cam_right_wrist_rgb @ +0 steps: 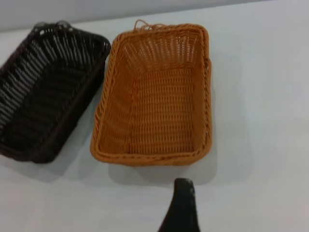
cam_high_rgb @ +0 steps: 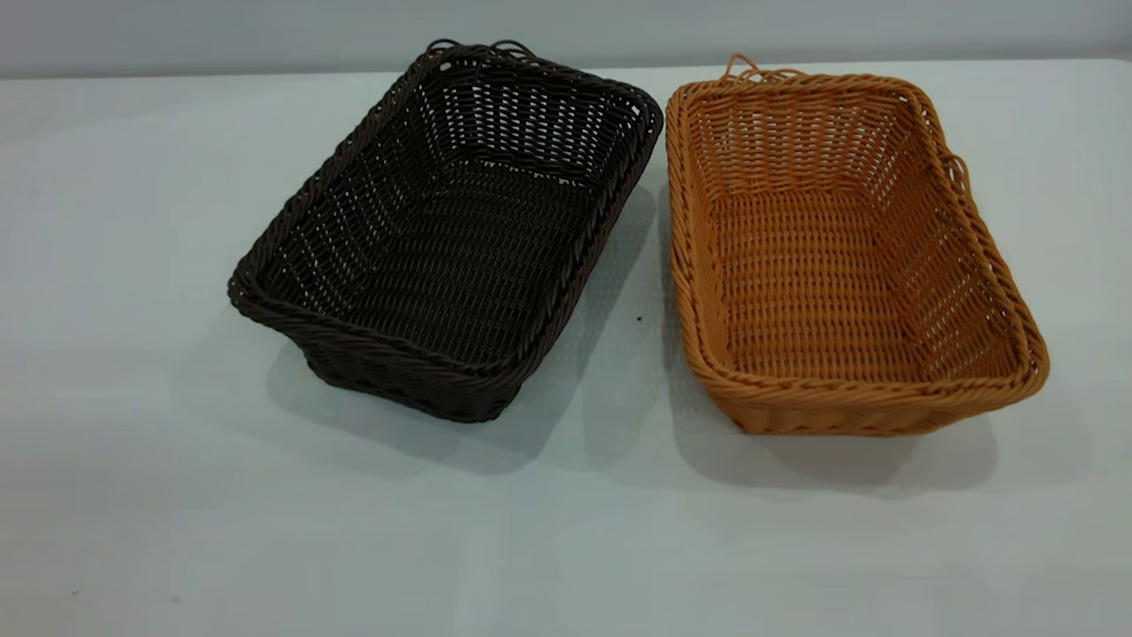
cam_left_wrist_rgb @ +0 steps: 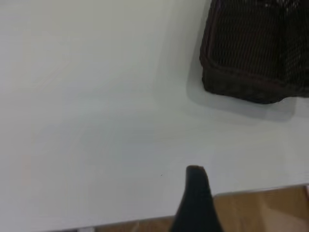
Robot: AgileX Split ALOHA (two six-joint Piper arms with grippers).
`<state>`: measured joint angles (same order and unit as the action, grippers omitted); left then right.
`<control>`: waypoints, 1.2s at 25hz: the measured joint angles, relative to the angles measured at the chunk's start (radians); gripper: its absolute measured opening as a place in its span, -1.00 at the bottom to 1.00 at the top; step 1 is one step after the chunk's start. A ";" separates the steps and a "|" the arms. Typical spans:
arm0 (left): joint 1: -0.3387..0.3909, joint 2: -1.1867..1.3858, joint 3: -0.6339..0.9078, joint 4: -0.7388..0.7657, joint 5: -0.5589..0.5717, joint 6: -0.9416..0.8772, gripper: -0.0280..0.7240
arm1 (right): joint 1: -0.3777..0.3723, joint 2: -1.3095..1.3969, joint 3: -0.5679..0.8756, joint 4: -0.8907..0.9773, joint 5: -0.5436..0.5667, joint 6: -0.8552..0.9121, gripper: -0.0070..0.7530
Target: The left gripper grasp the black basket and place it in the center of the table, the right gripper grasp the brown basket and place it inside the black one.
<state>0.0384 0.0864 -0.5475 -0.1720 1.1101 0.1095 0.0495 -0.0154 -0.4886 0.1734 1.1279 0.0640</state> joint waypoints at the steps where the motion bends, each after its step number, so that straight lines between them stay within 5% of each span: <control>1: 0.000 0.051 -0.022 0.000 -0.008 -0.011 0.43 | 0.000 0.008 -0.013 0.000 0.000 0.010 0.51; 11: 0.000 0.656 -0.093 -0.065 -0.369 0.093 0.43 | 0.000 0.355 -0.091 -0.003 -0.049 0.004 0.50; 21: -0.019 1.229 -0.298 -0.350 -0.645 0.423 0.43 | 0.000 0.514 -0.091 0.003 -0.155 0.004 0.50; 30: -0.131 1.719 -0.629 -0.387 -0.716 0.616 0.43 | 0.000 0.654 -0.091 0.035 -0.211 0.007 0.50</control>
<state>-0.0927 1.8058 -1.1766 -0.5587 0.3938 0.7258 0.0495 0.6388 -0.5795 0.2084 0.9170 0.0705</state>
